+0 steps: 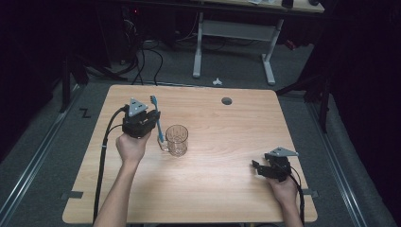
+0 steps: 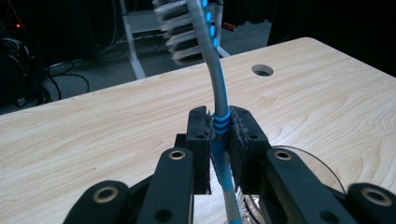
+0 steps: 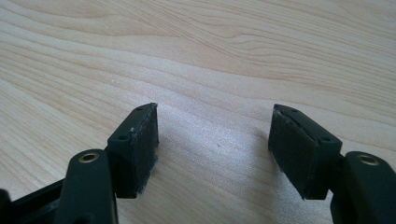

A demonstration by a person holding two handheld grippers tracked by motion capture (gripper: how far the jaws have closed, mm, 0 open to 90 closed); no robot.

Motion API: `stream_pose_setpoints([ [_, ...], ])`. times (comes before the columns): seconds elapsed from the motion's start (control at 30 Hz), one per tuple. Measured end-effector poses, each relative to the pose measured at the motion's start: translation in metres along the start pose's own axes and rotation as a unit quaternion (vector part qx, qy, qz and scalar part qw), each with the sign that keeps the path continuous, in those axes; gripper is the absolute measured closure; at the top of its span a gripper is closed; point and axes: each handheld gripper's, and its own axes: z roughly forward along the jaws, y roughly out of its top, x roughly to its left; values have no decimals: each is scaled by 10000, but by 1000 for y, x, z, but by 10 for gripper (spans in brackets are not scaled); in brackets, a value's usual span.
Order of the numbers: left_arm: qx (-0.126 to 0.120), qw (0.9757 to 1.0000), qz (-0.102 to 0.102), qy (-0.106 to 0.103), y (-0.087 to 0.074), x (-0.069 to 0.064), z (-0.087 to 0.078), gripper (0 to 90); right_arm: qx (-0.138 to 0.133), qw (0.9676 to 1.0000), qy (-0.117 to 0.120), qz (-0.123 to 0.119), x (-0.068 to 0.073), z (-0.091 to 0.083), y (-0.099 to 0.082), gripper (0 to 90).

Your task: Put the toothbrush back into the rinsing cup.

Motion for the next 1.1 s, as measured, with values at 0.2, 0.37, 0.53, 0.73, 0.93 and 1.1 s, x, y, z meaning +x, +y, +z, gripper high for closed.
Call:
stream_pose_setpoints([
  [0.2,-3,10000,1,-6,-3,-1,-1,792,-1,10000,-1,-1,0,0,0,338],
  [0.37,16,10000,24,-4,-6,-2,-2,792,0,10000,0,3,0,0,0,338],
  [0.53,43,10000,32,-12,-8,-2,-2,793,-3,10000,-1,-2,0,0,0,338],
  [0.73,62,10000,34,-24,-11,-4,-2,793,-1,10000,-1,2,0,0,0,338],
  [0.93,87,9999,63,-1,-15,-6,-1,793,0,10000,-1,5,0,0,0,338],
  [1.1,83,9999,74,12,-17,-6,-3,793,0,10000,-1,3,0,0,0,338],
])
